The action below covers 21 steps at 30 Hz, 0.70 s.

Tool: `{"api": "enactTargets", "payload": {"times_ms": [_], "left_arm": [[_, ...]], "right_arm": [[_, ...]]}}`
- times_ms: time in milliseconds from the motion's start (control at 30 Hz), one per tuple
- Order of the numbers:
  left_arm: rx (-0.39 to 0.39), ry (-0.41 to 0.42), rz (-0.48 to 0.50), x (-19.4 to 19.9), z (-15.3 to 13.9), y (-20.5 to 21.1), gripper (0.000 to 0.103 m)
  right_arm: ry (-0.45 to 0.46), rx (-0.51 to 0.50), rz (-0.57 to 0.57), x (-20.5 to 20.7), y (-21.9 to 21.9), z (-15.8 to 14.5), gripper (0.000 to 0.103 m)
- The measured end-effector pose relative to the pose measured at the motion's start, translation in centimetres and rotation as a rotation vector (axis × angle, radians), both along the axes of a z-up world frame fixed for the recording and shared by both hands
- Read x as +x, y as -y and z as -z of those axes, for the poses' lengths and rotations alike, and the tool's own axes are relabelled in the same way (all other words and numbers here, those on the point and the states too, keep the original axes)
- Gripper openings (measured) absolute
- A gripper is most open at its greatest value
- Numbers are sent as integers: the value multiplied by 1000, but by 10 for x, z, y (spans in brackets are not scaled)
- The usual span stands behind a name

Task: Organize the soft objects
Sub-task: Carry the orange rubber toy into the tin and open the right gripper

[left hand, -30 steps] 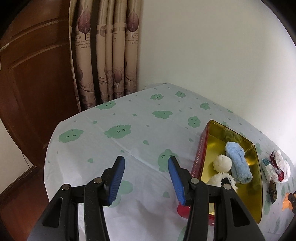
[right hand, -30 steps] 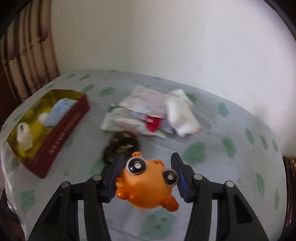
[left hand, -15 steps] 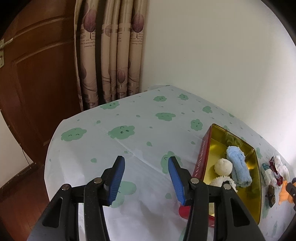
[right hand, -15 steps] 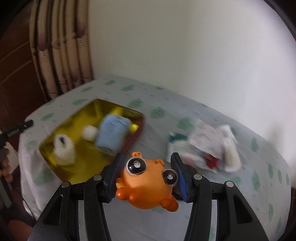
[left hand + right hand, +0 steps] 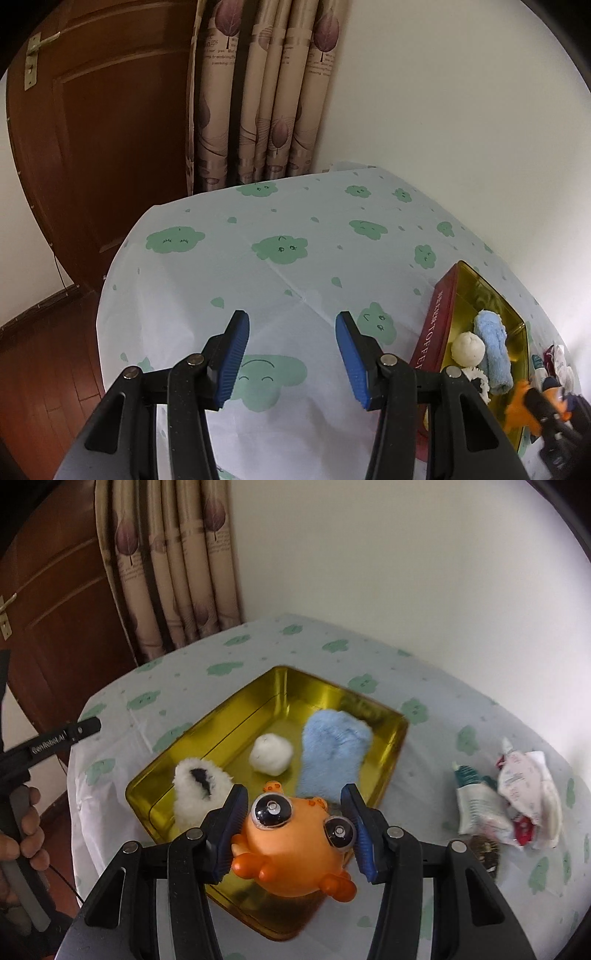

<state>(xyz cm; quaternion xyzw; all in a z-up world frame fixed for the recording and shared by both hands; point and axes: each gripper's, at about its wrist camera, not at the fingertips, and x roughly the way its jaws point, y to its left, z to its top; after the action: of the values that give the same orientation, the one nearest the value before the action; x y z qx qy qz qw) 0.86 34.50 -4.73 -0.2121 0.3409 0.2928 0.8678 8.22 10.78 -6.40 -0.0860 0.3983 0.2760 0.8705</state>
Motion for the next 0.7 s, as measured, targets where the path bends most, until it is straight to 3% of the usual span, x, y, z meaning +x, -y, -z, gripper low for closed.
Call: {"api": "enactTargets", "payload": {"times_ms": [700], "left_arm": [[19,9,42,6,-2,9,50]], "right_arm": [[-66,-14,-31,5,-13,31,55]]}}
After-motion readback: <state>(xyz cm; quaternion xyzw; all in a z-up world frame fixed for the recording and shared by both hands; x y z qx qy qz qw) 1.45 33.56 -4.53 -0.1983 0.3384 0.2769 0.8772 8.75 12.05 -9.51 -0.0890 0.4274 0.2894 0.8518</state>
